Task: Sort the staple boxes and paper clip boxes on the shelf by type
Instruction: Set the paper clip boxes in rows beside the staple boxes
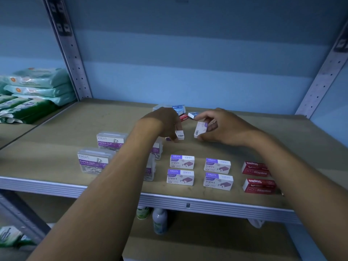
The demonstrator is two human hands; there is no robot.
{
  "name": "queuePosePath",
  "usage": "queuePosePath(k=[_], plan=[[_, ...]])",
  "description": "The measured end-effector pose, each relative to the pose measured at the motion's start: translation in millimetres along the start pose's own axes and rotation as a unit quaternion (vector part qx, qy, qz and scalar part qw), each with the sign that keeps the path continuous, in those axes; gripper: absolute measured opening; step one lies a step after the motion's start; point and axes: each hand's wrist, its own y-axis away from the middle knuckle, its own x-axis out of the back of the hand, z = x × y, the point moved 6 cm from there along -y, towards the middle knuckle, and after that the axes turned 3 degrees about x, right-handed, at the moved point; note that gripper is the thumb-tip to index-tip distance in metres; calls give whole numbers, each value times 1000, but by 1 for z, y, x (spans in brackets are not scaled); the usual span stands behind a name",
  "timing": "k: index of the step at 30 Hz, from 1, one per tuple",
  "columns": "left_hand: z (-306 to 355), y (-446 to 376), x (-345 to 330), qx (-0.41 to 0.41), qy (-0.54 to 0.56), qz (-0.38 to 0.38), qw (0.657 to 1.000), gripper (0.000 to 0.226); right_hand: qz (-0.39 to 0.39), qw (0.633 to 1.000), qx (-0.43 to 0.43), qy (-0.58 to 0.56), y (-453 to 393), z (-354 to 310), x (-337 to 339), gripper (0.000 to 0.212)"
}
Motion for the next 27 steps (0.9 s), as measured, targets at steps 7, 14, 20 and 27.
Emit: queuePosePath(k=[7,14,20,27], plan=[[3,11,2,1,15,3,1000,24,5,999,-19,-35,20,10,17,68],[12,20,2,-5,34,-44,998,20,-33,998,15,44,24,17,8,87],[14,25,-1,0,16,-51,999,25,-54,994,43,90,23,17,-1,90],[14,27,1,-11,7,-37,999,28,-50,996,13,76,22,22,-5,95]])
